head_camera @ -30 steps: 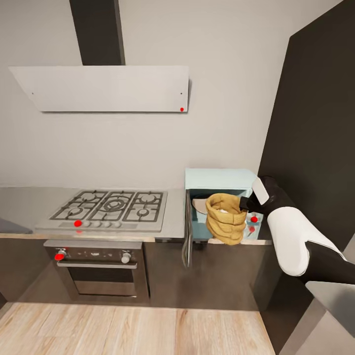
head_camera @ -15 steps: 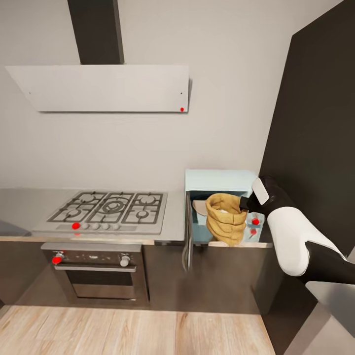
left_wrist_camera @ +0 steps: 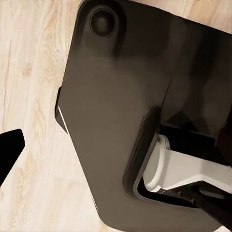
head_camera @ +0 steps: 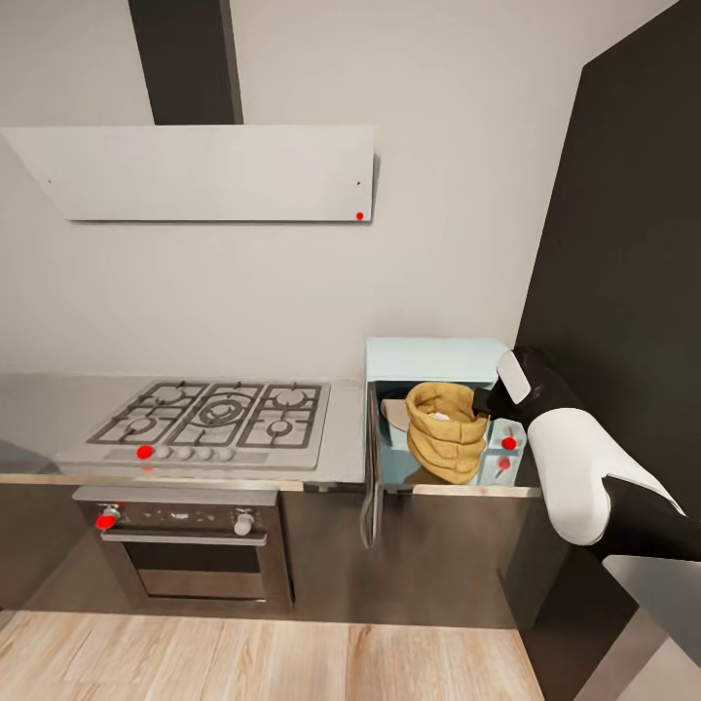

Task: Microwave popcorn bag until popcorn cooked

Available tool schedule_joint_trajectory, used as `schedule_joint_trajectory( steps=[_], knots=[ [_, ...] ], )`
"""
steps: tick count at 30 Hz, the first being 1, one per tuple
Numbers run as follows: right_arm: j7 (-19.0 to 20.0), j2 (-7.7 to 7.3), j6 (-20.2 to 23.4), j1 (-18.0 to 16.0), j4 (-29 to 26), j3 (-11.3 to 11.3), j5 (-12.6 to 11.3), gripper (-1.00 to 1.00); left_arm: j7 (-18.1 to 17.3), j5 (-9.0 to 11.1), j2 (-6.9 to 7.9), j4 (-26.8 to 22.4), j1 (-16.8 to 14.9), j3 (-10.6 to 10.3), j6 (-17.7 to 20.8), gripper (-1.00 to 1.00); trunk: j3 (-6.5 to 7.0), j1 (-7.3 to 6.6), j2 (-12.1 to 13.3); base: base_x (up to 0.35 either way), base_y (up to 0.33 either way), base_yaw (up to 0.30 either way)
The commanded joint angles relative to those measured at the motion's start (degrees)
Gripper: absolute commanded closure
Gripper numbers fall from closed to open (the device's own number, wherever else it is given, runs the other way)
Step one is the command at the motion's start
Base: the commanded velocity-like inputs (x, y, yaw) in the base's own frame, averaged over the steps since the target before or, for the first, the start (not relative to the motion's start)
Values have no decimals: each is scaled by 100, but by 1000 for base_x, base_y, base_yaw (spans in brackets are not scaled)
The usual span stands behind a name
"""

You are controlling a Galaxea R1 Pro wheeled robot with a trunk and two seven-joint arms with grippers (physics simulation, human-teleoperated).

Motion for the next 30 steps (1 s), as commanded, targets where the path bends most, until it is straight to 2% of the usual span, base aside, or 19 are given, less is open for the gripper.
schedule_joint_trajectory(
  steps=[1, 6, 23, 30],
  knots=[
    [-53, 1, 8, -5, -4, -11, -63, 100, 6, -4, -3, -10, 0, 15, -5, -100, -11, 4, -11, 51, 0, 0],
    [-53, 1, 8, -5, -4, -11, -62, 100, 2, -2, -3, -10, 5, 15, -9, -100, -11, 4, -11, 131, 0, 0],
    [-53, 1, -1, 4, -4, -2, -62, 100, 0, -2, -3, -10, -2, 15, -8, -100, -11, 4, -11, 3, 0, 0],
    [-53, 1, -1, 4, -4, -2, -62, 100, 0, -5, -3, -10, 4, 15, -7, -100, -11, 4, -11, 165, 0, 0]
  ],
)
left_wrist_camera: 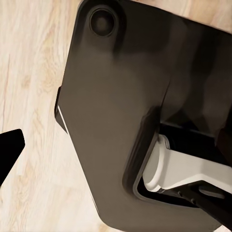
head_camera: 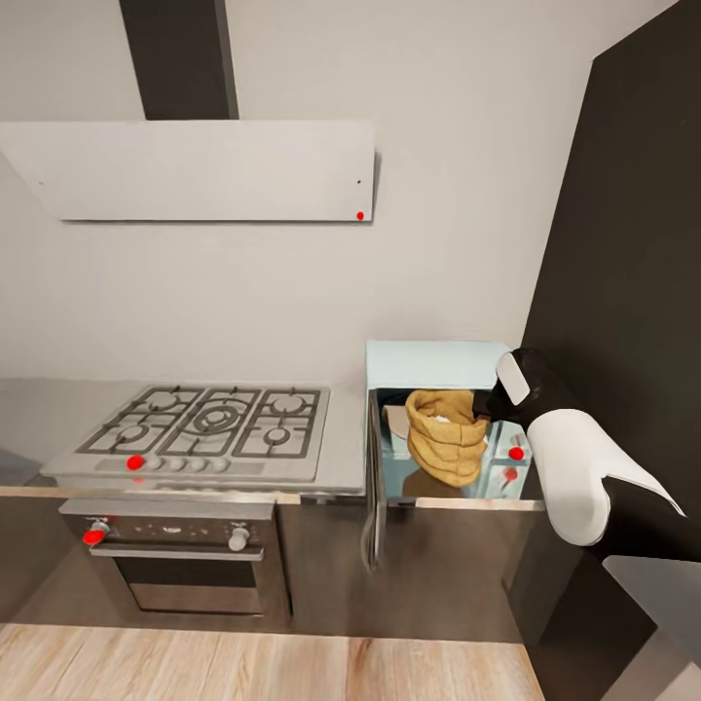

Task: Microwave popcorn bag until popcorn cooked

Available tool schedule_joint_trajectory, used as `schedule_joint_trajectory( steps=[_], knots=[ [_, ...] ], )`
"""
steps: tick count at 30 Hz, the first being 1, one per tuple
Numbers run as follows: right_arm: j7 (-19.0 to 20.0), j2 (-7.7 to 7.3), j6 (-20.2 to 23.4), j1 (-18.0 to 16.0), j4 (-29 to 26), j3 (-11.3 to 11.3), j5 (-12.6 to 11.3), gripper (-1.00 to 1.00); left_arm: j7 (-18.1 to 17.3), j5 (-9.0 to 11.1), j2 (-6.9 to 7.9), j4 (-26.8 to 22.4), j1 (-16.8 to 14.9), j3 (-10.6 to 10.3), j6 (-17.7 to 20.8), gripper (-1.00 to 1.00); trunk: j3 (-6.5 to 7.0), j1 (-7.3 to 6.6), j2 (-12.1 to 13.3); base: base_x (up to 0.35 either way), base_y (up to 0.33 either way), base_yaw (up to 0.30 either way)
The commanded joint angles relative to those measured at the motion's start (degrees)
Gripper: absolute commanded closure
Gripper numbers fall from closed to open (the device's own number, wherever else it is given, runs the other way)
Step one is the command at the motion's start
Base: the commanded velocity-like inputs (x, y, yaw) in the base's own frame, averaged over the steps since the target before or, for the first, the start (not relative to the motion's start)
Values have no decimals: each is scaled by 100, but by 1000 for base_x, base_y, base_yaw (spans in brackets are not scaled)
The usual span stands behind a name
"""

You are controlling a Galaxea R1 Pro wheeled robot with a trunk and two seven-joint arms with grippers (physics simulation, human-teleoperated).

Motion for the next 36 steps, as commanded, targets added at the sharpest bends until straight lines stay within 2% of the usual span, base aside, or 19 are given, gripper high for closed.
schedule_joint_trajectory(
  steps=[1, 12, 18, 30, 36],
  knots=[
    [-54, 2, -17, -8, -55, -5, -108, 100, 4, -8, -2, -9, 2, 15, -5, -100, -9, 4, -14, 34, 0, 0],
    [-54, 2, -19, -8, -55, -5, -108, 100, 6, -9, -2, -9, -3, 15, -5, -100, -9, 4, -14, 8, 0, 0],
    [-54, 2, -23, -8, -55, -5, -108, 100, 5, -24, -2, -9, -6, 8, -3, -100, -9, 4, -14, 228, 0, 0],
    [-54, 2, -26, -7, -55, 26, -100, 100, 5, -13, -2, -9, -11, 4, 3, -100, -9, 4, -14, 15, 0, 0],
    [-54, -4, -94, 8, -55, 38, -99, 100, 5, -28, -2, -9, -6, 9, 6, -100, -9, 4, -14, 152, 0, 0]
  ],
)
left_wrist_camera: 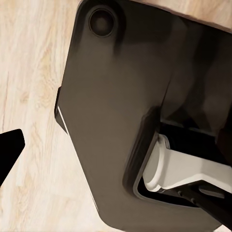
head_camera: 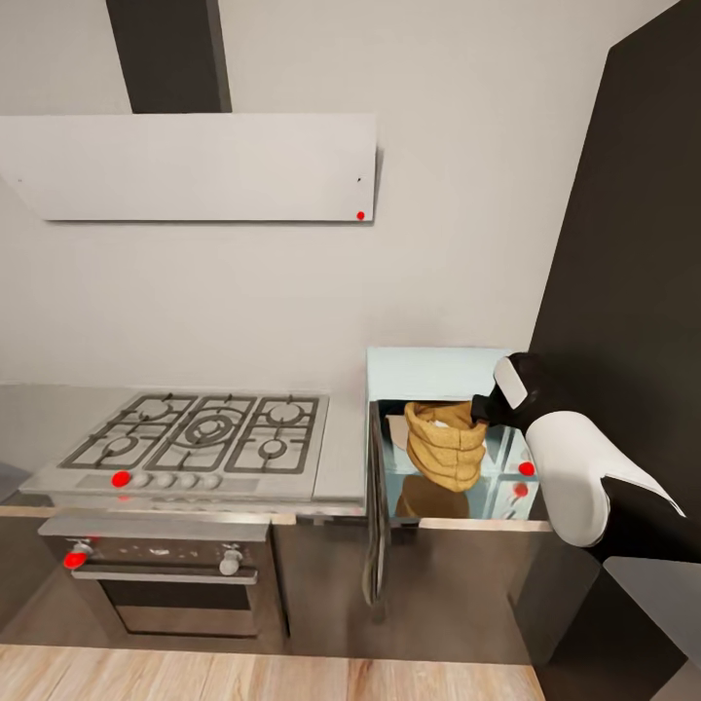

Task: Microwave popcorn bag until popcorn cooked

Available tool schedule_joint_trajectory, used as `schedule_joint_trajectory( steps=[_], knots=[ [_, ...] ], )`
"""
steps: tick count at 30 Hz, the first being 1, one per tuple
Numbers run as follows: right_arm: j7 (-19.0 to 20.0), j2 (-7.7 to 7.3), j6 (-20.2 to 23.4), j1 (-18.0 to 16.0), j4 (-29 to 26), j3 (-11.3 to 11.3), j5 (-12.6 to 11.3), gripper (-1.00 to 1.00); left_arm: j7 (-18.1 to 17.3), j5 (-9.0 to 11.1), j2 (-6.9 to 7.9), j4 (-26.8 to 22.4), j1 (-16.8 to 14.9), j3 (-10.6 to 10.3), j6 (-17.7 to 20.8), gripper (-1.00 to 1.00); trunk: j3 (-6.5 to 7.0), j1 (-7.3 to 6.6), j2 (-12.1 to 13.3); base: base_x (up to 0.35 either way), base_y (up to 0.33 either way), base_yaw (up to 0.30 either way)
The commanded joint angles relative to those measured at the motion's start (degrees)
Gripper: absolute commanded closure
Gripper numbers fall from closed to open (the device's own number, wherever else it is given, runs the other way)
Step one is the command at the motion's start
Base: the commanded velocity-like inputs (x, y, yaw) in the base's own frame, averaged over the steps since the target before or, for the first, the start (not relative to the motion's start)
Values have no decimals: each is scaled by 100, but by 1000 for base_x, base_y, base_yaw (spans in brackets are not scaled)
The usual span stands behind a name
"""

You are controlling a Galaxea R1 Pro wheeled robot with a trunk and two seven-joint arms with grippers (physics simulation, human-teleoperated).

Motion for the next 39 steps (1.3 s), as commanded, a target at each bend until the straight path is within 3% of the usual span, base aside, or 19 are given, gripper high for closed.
schedule_joint_trajectory(
  steps=[1, 39],
  knots=[
    [-55, 4, -15, -7, -235, -7, -97, 100, 5, -7, -2, -9, 2, 19, -7, -100, -10, 3, -13, 22, 0, 0],
    [-55, 25, -30, -7, -244, -7, -104, 100, 8, -18, -2, -9, -7, 4, -7, -100, -10, 3, -13, 55, 0, 0]
  ],
)
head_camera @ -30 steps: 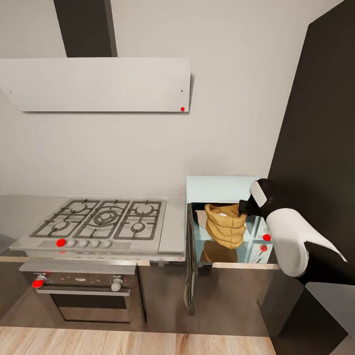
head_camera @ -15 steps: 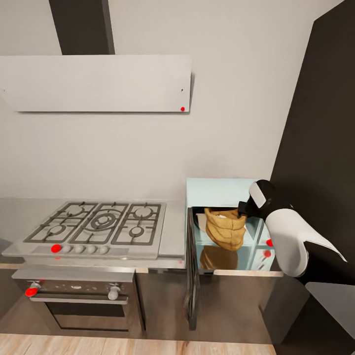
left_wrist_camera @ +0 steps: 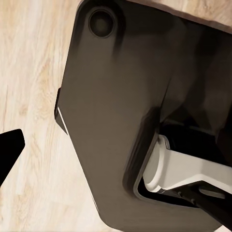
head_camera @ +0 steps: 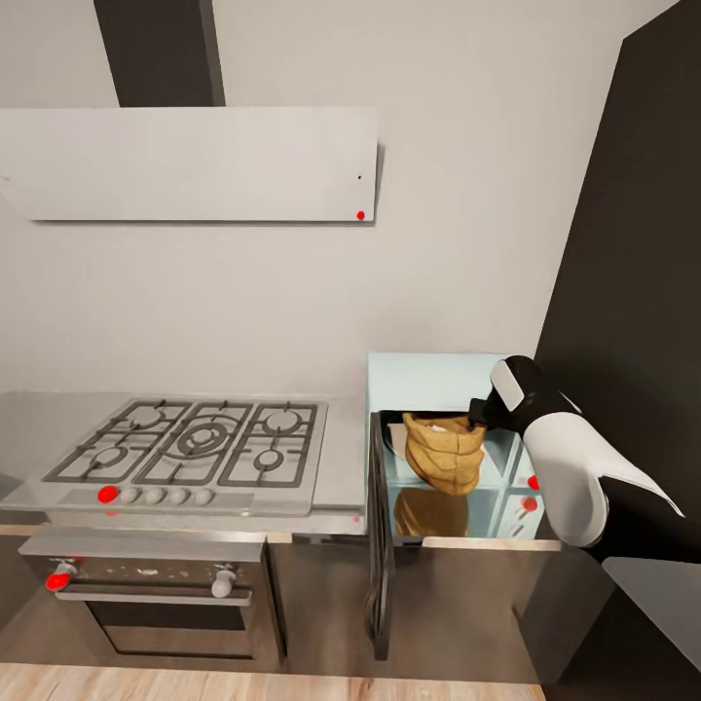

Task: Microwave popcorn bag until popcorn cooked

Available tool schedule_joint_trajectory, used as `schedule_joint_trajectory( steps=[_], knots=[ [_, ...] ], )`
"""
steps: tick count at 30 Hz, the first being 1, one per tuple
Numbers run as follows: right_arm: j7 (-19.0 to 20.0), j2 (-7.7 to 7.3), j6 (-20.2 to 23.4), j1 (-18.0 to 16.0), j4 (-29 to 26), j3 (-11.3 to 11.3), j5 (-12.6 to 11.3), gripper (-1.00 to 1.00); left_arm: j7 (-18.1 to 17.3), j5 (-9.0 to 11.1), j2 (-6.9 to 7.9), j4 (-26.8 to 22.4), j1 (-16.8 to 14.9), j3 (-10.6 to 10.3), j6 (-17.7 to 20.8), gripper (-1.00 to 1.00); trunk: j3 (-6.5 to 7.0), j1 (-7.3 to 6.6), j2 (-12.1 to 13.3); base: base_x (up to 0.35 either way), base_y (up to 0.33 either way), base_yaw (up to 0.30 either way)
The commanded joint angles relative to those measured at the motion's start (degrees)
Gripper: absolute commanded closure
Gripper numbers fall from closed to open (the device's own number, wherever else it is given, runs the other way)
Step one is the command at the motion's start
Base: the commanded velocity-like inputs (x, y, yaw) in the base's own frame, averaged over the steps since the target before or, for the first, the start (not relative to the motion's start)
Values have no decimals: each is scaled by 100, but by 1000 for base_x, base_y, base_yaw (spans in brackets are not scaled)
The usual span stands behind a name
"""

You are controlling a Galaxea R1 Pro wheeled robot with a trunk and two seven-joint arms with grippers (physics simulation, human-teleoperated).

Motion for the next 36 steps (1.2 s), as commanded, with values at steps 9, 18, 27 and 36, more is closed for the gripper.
schedule_joint_trajectory(
  steps=[9, 18, 27, 36],
  knots=[
    [-54, 12, -117, 0, -374, -10, -135, 100, 5, -7, -2, -9, 2, 17, -7, -100, -9, 3, -13, 2, 0, 0],
    [-54, 20, -122, 3, -379, -10, -134, 100, 6, -1, -2, -9, 2, 13, -7, -100, -9, 3, -13, 0, 0, 0],
    [-54, 20, -131, 8, -379, -9, -135, 100, 4, -6, -2, -9, 1, 17, -7, -100, -9, 3, -13, 127, 0, 0],
    [-52, -6, -169, 18, -380, -4, -133, 100, 3, -7, -2, -9, 1, 10, -7, -100, -9, 3, -13, 9, 0, 0]
  ],
)
